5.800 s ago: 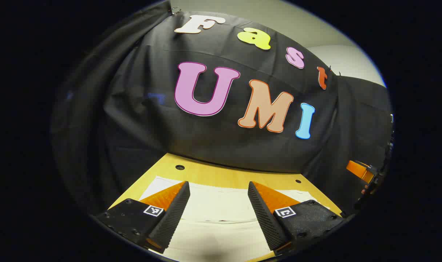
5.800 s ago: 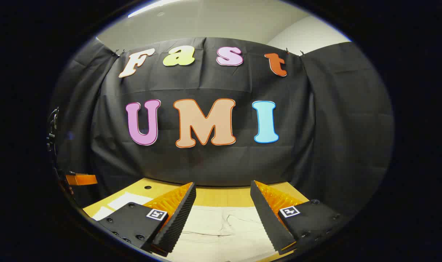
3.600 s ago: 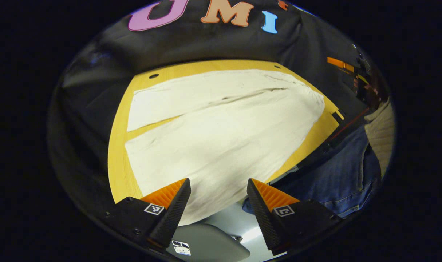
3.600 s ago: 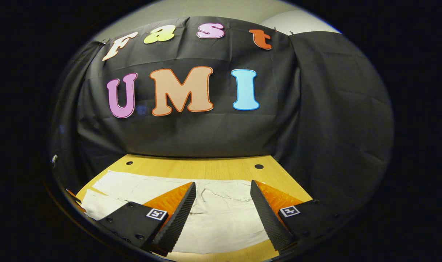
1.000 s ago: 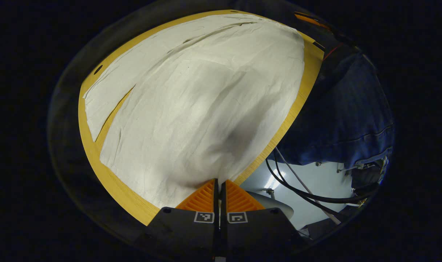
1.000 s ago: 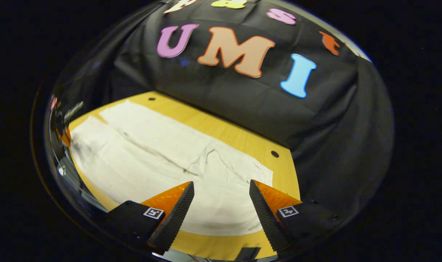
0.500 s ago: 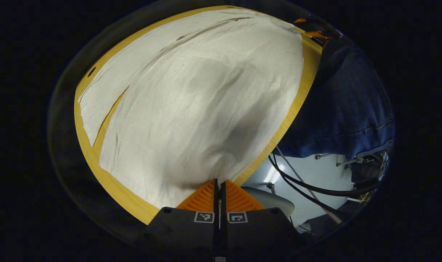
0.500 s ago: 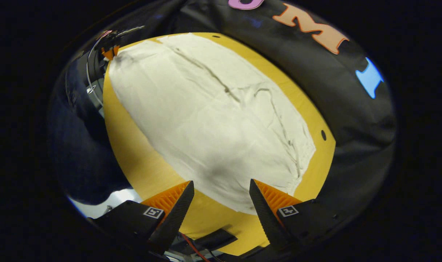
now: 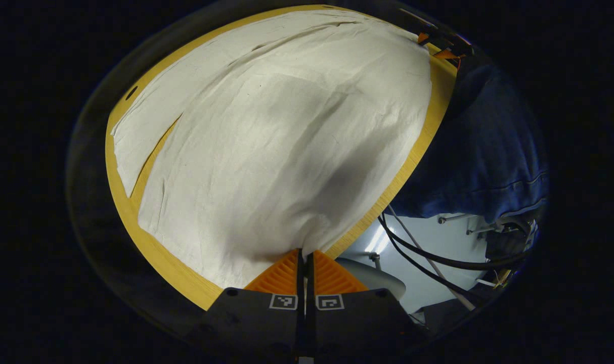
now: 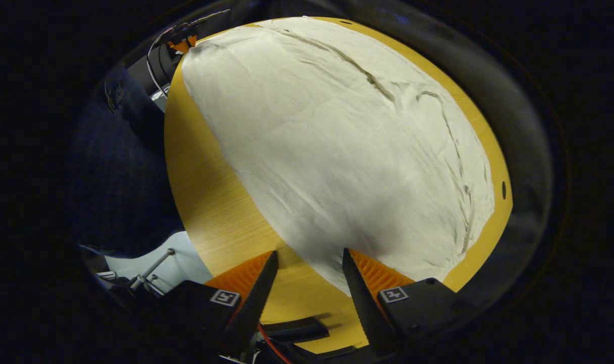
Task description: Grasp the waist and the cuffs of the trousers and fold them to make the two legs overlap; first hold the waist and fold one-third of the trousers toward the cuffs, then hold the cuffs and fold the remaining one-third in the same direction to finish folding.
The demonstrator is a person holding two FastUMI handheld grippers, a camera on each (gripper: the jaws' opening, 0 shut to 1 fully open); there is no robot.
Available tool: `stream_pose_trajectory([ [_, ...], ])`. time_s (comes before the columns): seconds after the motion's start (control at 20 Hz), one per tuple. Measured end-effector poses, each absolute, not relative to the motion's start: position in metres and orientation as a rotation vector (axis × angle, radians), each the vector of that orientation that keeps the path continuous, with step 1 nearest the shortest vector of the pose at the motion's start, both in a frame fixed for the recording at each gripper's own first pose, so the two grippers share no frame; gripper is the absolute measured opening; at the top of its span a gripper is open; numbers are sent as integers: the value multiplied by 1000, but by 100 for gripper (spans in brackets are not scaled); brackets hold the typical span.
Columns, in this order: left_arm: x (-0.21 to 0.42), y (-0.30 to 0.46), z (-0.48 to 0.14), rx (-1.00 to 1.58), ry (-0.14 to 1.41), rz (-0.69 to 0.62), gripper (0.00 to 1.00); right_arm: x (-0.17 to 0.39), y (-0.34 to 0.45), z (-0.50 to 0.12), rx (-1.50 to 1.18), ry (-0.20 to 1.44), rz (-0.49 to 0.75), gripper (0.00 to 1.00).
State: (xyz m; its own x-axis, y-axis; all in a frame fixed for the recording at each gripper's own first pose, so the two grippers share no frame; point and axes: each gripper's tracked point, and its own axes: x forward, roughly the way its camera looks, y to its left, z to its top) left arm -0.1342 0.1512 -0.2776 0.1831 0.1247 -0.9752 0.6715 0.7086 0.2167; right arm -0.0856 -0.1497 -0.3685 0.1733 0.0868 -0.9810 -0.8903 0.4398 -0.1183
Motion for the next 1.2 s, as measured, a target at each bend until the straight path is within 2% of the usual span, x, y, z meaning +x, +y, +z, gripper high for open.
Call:
stream_pose_trajectory([
  [0.15, -134, 151, -277, 729, 1366, -437, 0, -84, -149, -369, -850, 1217, 835, 75],
  [0.3, -133, 151, -278, 710, 1365, -432, 0, -79, -151, -370, -837, 1246, 787, 62],
  [0.45, -133, 151, -278, 712, 1369, -442, 0, -71, -155, -368, -838, 1241, 753, 26],
  [0.5, -133, 151, -278, 716, 1371, -447, 0, -68, -157, -367, -830, 1248, 734, 23],
  [0.55, -133, 150, -277, 720, 1373, -451, 0, -69, -158, -368, -812, 1272, 714, 11],
  [0.65, -134, 151, -278, 718, 1378, -449, 0, -66, -157, -366, -790, 1302, 691, 10],
  [0.7, -134, 151, -278, 714, 1382, -445, 0, -68, -158, -368, -781, 1311, 685, 4],
  [1.0, -135, 153, -277, 725, 1409, -448, 0, -63, -158, -366, -778, 1271, 622, 4],
  [1.1, -126, 154, -270, 754, 1384, -414, 0, -61, -156, -356, -752, 1233, 586, 4],
  [1.15, -118, 153, -263, 760, 1355, -401, 0, -58, -155, -349, -732, 1208, 563, 0],
  [1.2, -109, 153, -253, 766, 1325, -389, 0, -55, -155, -342, -704, 1182, 534, 4],
])
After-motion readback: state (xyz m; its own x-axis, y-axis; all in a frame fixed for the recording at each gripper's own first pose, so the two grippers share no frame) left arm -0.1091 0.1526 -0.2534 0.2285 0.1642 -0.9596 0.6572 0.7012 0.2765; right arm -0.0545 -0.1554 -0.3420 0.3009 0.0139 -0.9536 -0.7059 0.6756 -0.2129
